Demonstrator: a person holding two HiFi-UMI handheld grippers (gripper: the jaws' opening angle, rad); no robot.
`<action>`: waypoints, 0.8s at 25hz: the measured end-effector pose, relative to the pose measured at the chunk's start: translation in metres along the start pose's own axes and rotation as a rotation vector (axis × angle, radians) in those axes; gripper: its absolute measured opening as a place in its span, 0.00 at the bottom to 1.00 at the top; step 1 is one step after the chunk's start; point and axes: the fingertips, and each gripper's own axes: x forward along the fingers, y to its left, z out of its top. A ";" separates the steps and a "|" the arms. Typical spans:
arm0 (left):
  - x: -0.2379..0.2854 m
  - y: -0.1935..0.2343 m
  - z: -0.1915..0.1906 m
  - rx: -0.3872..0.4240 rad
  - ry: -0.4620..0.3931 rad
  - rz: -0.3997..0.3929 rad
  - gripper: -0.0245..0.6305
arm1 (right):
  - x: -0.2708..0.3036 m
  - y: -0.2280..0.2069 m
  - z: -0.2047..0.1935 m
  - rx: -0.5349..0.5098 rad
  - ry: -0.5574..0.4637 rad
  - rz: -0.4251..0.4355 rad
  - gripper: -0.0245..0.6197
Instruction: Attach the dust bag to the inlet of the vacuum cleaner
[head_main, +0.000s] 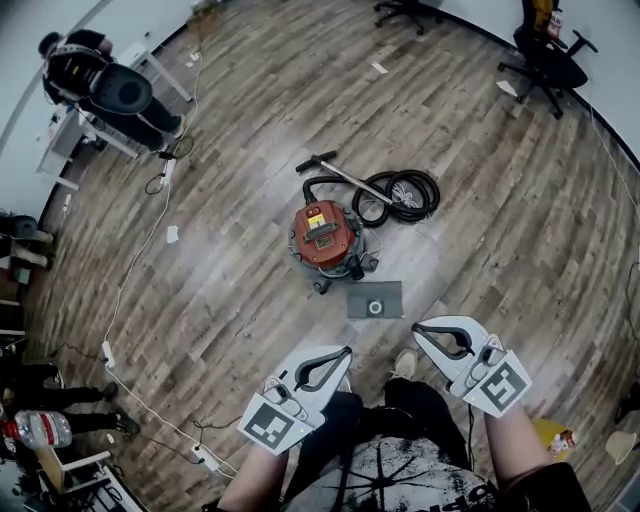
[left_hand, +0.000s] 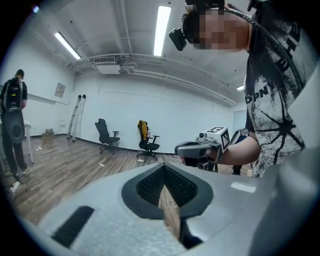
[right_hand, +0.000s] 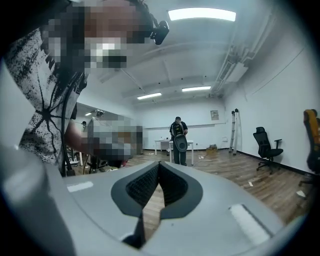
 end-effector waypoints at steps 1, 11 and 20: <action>-0.001 0.002 -0.004 -0.005 0.006 -0.013 0.04 | 0.001 -0.001 -0.004 0.007 0.004 -0.020 0.05; 0.029 0.043 -0.091 -0.032 0.065 -0.154 0.04 | 0.016 -0.016 -0.115 -0.006 0.107 -0.118 0.05; 0.102 0.104 -0.257 0.042 0.010 -0.231 0.04 | 0.041 -0.029 -0.393 -0.066 0.486 0.029 0.05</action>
